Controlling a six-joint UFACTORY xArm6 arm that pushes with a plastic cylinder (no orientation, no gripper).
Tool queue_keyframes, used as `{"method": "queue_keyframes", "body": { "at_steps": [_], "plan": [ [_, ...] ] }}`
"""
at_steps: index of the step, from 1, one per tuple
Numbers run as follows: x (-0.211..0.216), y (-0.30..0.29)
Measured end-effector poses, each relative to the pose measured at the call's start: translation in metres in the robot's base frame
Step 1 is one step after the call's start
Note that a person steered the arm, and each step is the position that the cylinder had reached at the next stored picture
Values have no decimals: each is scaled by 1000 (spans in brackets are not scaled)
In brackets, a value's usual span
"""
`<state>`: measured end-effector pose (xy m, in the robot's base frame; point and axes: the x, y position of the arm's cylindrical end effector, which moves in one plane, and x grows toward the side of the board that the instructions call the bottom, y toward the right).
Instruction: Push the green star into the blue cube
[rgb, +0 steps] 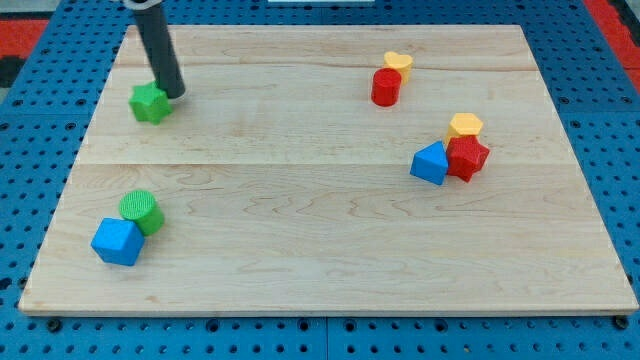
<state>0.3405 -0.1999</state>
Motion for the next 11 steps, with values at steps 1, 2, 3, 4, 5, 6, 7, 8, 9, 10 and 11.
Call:
{"method": "queue_keyframes", "body": {
  "at_steps": [1,2,3,4,5,6,7,8,9,10,11],
  "plan": [
    [5,-23],
    [-5,-34],
    [12,-57],
    [37,-55],
    [55,-55],
    [104,-48],
    [148,-37],
    [131,-35],
    [81,9],
    [76,105],
    [54,205]
  ]
}}
